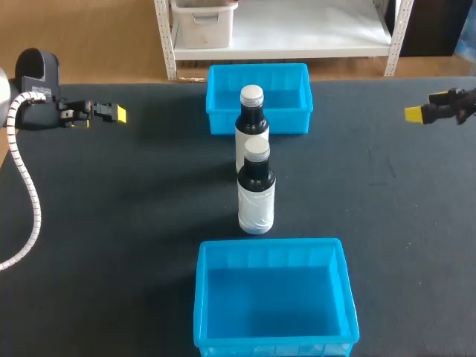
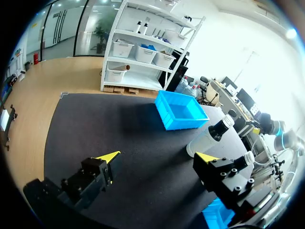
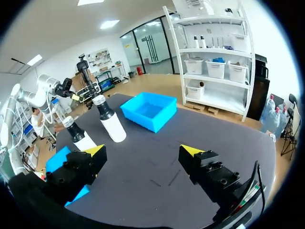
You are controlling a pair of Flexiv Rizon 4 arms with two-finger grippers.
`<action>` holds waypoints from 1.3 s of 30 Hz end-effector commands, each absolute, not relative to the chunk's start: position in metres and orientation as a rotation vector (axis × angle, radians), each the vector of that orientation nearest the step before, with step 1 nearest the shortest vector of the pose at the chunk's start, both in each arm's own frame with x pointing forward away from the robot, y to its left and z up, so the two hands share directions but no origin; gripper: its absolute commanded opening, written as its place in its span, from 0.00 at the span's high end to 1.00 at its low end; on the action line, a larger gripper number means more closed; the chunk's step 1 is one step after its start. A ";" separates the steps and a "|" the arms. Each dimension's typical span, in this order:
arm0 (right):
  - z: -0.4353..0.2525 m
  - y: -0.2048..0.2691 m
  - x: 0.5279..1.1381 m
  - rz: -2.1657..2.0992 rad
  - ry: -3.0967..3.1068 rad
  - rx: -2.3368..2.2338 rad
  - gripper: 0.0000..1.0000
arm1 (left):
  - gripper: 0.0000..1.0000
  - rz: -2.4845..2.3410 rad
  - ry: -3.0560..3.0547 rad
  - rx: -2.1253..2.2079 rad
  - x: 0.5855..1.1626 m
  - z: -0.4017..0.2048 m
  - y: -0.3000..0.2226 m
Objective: Pick up the bottle, and place it in the far bin if it is heavy, or in the near bin if it is light.
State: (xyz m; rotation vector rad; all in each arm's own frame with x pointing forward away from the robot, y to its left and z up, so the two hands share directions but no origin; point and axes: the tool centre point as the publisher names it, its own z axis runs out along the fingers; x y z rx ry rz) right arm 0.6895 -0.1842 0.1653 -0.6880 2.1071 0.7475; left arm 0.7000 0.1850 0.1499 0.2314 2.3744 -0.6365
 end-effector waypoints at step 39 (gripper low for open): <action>0.166 -0.146 0.697 0.916 1.635 -1.292 0.00 | 0.00 -0.636 2.374 0.231 0.700 0.150 0.185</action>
